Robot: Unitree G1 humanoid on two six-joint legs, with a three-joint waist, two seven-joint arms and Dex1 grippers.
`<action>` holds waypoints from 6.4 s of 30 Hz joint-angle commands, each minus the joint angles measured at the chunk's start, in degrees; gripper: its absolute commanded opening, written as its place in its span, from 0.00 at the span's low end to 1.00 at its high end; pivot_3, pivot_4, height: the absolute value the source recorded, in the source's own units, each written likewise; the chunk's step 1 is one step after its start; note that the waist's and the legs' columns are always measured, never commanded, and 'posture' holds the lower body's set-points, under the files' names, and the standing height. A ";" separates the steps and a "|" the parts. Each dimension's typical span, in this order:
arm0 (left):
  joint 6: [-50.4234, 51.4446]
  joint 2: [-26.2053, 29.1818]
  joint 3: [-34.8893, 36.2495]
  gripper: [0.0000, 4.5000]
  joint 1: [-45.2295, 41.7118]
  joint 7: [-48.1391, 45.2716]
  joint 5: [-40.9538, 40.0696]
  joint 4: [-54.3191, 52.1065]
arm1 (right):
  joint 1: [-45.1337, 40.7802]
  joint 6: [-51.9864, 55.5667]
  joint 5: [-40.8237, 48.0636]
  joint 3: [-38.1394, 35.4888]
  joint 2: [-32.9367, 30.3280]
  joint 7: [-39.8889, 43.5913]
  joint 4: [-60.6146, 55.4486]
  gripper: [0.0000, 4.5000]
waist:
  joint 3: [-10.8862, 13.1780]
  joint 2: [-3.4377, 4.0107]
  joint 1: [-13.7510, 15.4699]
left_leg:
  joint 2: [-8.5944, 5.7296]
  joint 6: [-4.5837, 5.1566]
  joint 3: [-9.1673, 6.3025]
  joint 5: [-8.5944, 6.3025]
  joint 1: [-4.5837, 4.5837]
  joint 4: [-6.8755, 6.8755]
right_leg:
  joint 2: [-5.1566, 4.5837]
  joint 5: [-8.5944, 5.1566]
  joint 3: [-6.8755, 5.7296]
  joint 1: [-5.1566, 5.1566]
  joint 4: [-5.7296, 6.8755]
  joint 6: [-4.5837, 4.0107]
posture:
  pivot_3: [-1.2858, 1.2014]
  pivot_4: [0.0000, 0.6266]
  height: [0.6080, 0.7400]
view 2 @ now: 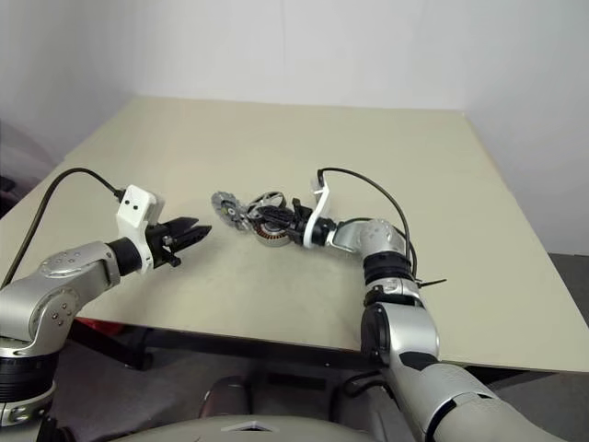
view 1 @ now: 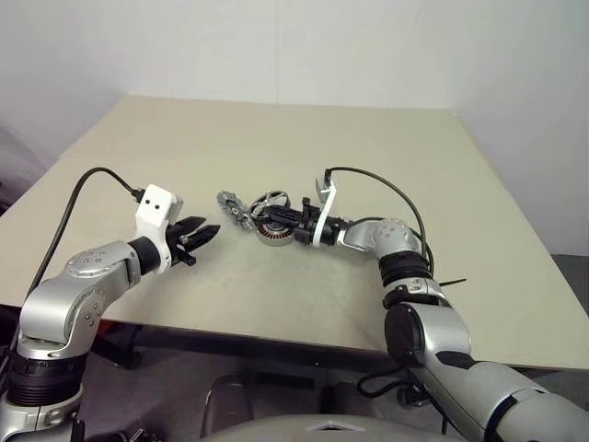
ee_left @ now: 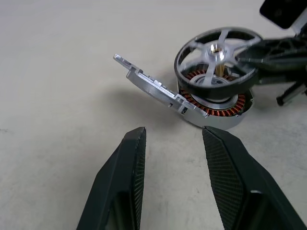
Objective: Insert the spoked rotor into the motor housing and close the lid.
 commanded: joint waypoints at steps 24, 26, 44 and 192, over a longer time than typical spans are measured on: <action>-0.75 0.59 0.49 0.44 0.04 -0.17 0.20 -1.45 | -0.83 0.03 1.05 -3.16 2.95 -4.31 -5.09 0.07 | 0.00 0.00 -0.02 | 0.00 -0.01 0.00 0.00 0.05 -0.01 | 0.00 0.00 0.00 0.01 0.02 0.00 | 0.52 0.00 1.00; -0.72 0.54 0.41 0.44 0.10 -0.15 0.23 -1.53 | -0.67 0.61 1.48 -3.95 3.23 -5.31 -6.12 0.07 | 0.00 0.00 -0.02 | 0.00 -0.01 0.00 0.00 0.04 -0.01 | 0.00 0.00 0.01 0.00 0.01 0.00 | 0.52 0.00 1.00; -0.58 0.56 0.16 0.44 -0.05 -0.40 0.37 -1.43 | 0.75 2.57 3.42 -6.68 4.72 -10.50 -10.27 0.07 | 0.00 0.00 -0.01 | -0.01 -0.02 0.00 0.01 0.04 -0.01 | 0.00 0.00 0.01 0.00 0.01 0.00 | 0.52 0.00 1.00; -1.66 -1.25 -0.66 0.44 -0.03 0.90 1.29 -0.94 | 2.30 10.96 4.94 -5.99 0.47 -17.82 -17.19 0.57 | 0.00 0.00 0.09 | -0.02 -0.10 0.00 0.06 0.08 -0.04 | 0.01 0.00 0.03 0.01 0.02 0.04 | 0.52 0.00 1.00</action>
